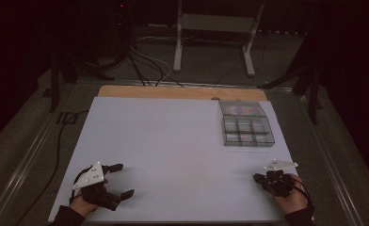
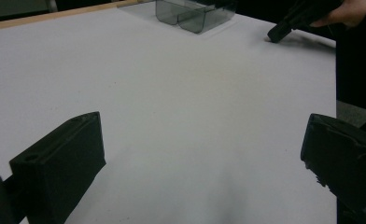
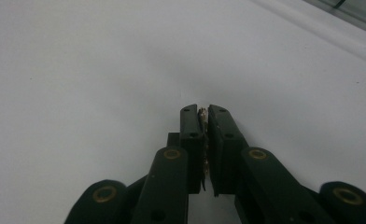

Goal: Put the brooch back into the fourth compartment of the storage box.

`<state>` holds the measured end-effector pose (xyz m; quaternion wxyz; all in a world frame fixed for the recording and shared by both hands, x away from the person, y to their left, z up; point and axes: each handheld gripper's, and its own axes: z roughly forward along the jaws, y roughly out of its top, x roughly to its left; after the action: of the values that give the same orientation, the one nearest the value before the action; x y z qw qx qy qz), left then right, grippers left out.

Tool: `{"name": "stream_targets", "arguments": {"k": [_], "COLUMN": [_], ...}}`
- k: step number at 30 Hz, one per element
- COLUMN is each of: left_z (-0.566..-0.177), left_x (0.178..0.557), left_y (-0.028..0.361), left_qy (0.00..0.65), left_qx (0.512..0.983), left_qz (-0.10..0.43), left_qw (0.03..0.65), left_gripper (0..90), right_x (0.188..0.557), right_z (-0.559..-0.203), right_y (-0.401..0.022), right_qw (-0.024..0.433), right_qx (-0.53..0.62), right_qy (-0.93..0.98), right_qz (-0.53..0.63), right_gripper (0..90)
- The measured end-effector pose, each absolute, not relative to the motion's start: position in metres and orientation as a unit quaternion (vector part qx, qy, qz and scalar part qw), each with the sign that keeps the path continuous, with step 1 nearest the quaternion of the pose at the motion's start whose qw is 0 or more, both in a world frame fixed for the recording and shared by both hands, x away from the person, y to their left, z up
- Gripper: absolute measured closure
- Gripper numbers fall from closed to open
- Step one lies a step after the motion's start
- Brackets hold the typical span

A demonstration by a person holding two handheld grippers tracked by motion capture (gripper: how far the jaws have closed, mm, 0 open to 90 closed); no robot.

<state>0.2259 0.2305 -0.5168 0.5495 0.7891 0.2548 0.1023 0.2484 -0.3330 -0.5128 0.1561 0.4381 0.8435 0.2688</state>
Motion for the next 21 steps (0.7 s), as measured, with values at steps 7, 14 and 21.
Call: {"name": "stream_targets", "arguments": {"k": [7,14,21], "left_z": [-0.517,-0.517,-0.517], "left_x": [0.226,0.226,0.226], "left_y": [0.230,0.230,0.230], "left_qy": [0.254,0.255,0.255], "left_qx": [0.790,0.789,0.789], "left_qz": [0.103,0.102,0.103], "left_qw": [0.549,0.549,0.549], "left_gripper": [1.2,1.2,1.2], "right_x": [0.247,0.245,0.246], "right_z": [-0.503,-0.498,-0.493], "right_y": [-0.334,-0.331,-0.327], "right_qw": [0.171,0.167,0.161], "right_qx": [0.439,0.433,0.428], "right_qy": [0.834,0.833,0.833], "right_qz": [0.288,0.301,0.312], "right_gripper": [85.5,85.5,85.5]}}
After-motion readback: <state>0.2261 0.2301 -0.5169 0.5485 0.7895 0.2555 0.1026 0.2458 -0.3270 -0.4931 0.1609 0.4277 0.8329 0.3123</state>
